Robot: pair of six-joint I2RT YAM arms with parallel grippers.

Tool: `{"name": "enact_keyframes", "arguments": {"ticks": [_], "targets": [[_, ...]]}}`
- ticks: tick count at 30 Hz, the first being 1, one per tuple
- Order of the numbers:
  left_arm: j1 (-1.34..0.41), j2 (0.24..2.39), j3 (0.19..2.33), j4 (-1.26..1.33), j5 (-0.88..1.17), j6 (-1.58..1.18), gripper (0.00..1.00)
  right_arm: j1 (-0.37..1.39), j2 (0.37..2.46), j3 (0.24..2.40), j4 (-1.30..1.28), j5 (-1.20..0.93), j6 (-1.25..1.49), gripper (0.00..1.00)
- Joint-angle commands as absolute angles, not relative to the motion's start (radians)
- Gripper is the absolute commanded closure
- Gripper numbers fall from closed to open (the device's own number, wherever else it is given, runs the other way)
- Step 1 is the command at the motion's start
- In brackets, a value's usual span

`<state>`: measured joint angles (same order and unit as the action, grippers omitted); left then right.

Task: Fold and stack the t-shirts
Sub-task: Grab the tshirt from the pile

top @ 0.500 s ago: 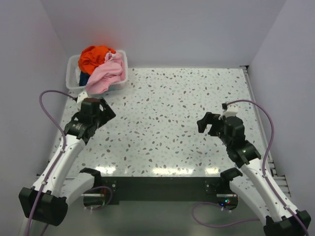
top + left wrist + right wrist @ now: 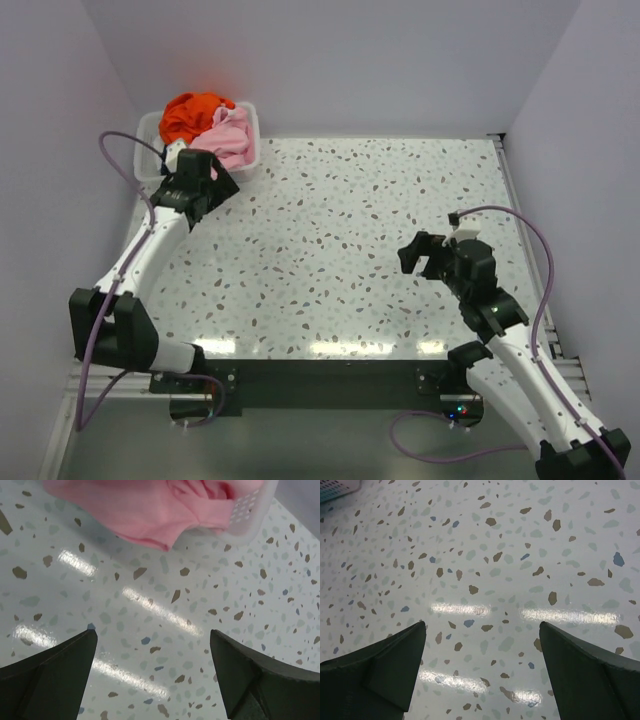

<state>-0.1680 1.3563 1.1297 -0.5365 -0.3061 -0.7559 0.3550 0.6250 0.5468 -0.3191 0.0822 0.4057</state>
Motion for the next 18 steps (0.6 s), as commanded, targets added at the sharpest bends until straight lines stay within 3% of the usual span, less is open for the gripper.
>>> {"name": "enact_keyframes", "arguments": {"ticks": [1,8,14,17,18], "targets": [[-0.138,1.454,1.267,-0.454,-0.336,-0.709,0.00,0.359,0.618,0.541,-0.275,0.055,0.393,0.01],[-0.095,1.783,1.594,-0.489,-0.405,-0.686,0.00,0.357,0.638,0.552,-0.285,0.074,0.385,0.01],[-0.060,2.044,1.915,-0.561,-0.447,-0.655,0.08,0.359,0.643,0.549,-0.284,0.055,0.377,0.01],[-0.038,2.141,2.058,-0.636,-0.413,-0.657,0.26,0.357,0.637,0.546,-0.282,0.057,0.376,0.01],[-0.037,2.151,2.072,-0.641,-0.405,-0.650,0.43,0.357,0.635,0.545,-0.284,0.058,0.379,0.01]]}}
